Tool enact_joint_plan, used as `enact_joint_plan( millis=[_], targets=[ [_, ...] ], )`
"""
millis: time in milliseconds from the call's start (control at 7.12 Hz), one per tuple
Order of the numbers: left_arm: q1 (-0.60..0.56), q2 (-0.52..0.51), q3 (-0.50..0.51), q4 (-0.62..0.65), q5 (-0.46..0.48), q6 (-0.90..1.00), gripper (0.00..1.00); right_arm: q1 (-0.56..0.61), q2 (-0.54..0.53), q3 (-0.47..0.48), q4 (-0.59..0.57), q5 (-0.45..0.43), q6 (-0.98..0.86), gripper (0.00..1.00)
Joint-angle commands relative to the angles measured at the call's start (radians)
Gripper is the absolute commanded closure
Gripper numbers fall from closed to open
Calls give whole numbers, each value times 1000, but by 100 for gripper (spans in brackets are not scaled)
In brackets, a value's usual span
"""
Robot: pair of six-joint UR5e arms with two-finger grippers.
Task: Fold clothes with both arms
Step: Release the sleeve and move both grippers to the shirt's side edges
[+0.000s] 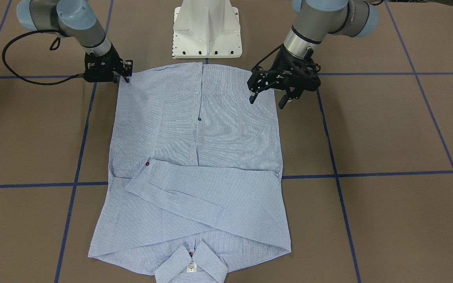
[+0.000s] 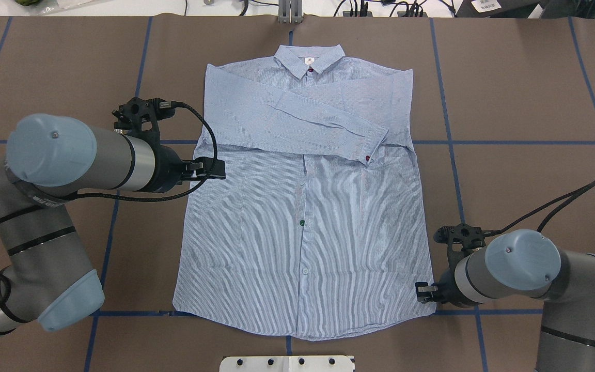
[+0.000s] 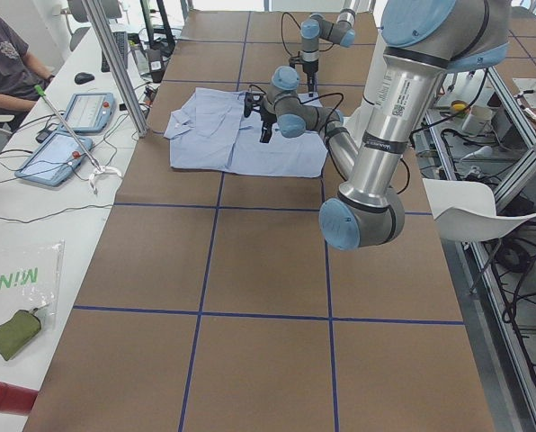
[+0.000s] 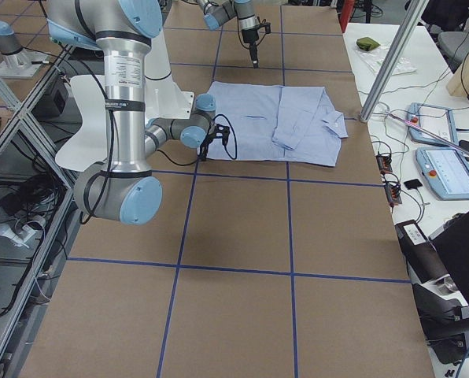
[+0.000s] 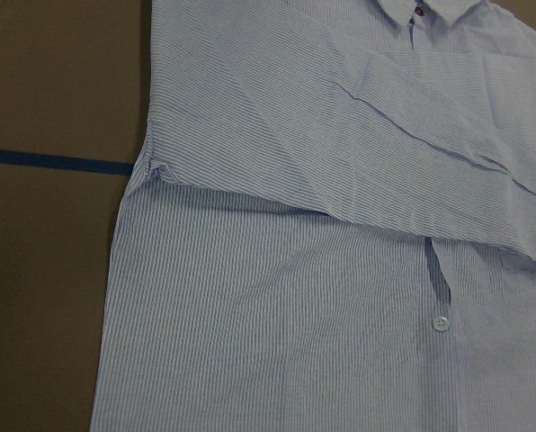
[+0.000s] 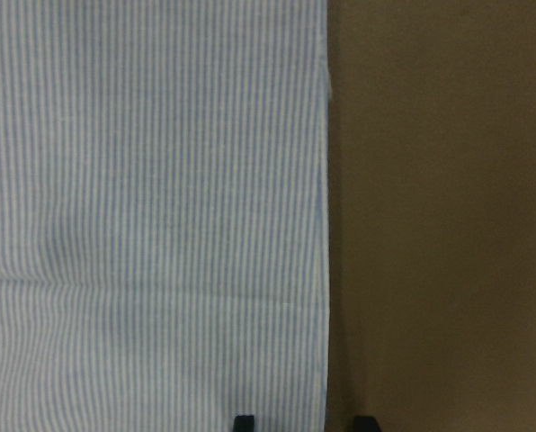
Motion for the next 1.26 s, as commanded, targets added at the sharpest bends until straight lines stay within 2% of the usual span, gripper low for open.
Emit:
enact_joint_plan(
  millis=[0, 421, 562, 702, 843, 1124],
  targets=[
    [0, 0, 1, 0, 2, 0, 0, -2, 0, -3, -2, 12, 0, 53],
    [0, 0, 1, 0, 4, 0, 0, -7, -2, -6, 0, 32, 2, 51],
    [0, 0, 0, 0, 4, 0, 0, -7, 0, -7, -2, 32, 2, 63],
    [0, 0, 1, 0, 4, 0, 0, -9, 0, -7, -2, 32, 5, 90],
    [0, 2, 1, 0, 4, 0, 0, -7, 0, -5, 0, 34, 5, 100],
    [0, 3, 24, 2, 2, 2, 0, -4, 9, 4, 1, 32, 5, 100]
  ],
)
